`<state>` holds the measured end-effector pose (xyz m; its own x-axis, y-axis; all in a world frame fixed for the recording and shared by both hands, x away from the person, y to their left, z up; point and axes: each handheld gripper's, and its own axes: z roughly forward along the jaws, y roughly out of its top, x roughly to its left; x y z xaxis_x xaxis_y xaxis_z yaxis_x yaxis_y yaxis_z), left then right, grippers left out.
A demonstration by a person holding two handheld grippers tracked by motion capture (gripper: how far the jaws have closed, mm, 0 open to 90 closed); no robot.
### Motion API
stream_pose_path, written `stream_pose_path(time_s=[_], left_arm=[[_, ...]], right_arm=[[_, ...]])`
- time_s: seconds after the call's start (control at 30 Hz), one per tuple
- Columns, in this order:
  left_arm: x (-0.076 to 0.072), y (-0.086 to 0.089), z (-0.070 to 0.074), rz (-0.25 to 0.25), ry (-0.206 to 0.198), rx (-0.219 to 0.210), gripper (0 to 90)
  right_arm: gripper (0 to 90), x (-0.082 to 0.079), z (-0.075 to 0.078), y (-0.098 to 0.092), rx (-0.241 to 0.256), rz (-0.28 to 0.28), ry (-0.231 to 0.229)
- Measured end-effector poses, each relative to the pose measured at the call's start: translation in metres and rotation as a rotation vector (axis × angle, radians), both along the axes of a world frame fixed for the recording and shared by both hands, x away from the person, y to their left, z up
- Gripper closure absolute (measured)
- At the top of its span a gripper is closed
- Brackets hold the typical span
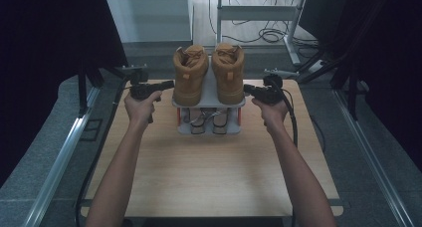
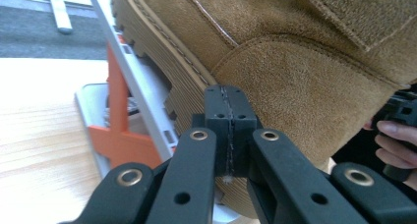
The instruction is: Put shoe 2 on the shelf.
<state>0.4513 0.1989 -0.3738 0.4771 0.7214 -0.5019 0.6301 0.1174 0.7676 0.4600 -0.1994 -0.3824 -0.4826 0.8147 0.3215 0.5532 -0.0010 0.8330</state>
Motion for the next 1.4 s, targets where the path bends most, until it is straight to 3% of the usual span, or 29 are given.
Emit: stream_pose_path(time_s=[0.67, 0.8, 0.93, 1.13, 1.4], left_arm=[[0.002, -0.015, -0.005, -0.02, 0.006, -0.044, 90.0], [0.002, -0.015, -0.005, -0.024, -0.001, -0.034, 90.0], [0.0, -0.013, -0.002, -0.006, -0.02, -0.052, 90.0], [-0.003, -0.007, 0.001, 0.002, -0.031, -0.017, 90.0], [-0.006, -0.004, 0.003, -0.002, -0.041, -0.01, 90.0]], right_arm=[[89.9, 0.001, -0.004, 0.018, 0.005, 0.047, 0.006], [89.9, 0.0, -0.003, 0.018, -0.004, 0.054, 0.003], [89.8, 0.0, -0.002, 0.016, 0.012, 0.063, -0.01], [89.8, 0.0, 0.0, 0.013, 0.015, 0.059, -0.008], [89.8, -0.002, 0.002, 0.012, 0.022, 0.061, -0.02]])
